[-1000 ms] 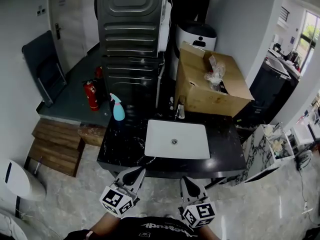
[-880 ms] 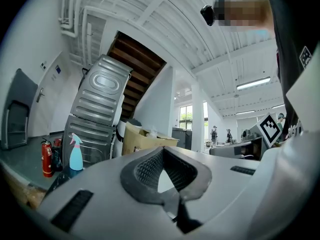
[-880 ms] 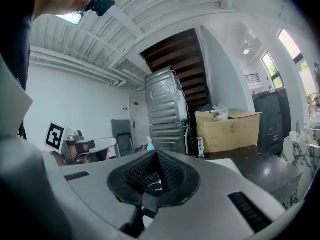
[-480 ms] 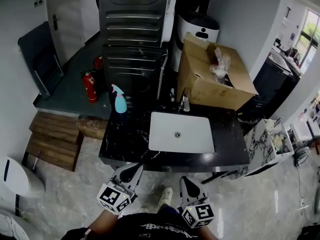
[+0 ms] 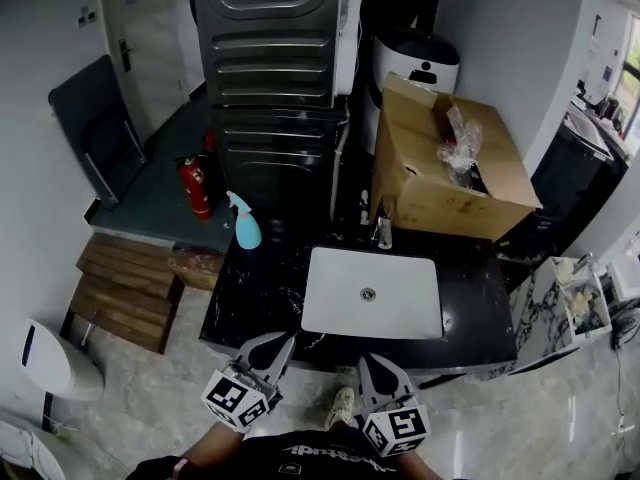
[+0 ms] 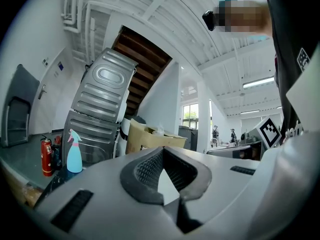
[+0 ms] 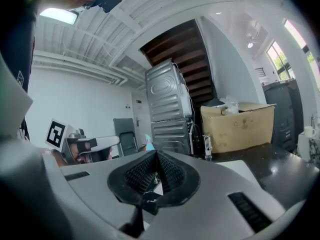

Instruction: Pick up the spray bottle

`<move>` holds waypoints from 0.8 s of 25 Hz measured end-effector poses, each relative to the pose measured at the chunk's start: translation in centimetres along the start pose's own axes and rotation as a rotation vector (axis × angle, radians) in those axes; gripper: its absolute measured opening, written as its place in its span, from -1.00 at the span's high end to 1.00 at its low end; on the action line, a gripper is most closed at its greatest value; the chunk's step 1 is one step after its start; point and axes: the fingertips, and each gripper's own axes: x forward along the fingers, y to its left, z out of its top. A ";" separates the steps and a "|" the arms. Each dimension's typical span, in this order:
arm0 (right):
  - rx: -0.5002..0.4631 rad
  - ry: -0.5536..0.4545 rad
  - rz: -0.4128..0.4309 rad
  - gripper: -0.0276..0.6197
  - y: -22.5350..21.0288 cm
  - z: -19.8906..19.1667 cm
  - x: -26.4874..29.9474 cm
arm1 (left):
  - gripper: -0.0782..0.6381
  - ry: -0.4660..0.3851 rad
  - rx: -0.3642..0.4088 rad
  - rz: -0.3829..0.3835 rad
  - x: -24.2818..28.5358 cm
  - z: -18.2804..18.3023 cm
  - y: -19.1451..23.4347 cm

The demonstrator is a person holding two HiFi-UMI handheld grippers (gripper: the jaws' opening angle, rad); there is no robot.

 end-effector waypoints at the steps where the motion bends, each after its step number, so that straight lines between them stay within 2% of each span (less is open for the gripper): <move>1: 0.002 -0.003 0.009 0.80 -0.8 0.3 0.8 | 0.74 0.000 0.000 0.004 1.0 0.1 0.3; 5: -0.010 -0.006 0.046 0.80 -4.2 1.2 4.3 | 0.74 0.009 0.020 0.026 5.7 0.2 1.7; 12: -0.022 -0.007 0.059 0.80 -10.7 2.8 8.3 | 0.74 0.004 0.051 0.054 13.7 0.5 3.2; 20: 0.022 -0.009 0.080 0.80 -14.6 3.7 11.5 | 0.73 0.020 0.099 0.119 17.3 1.3 6.0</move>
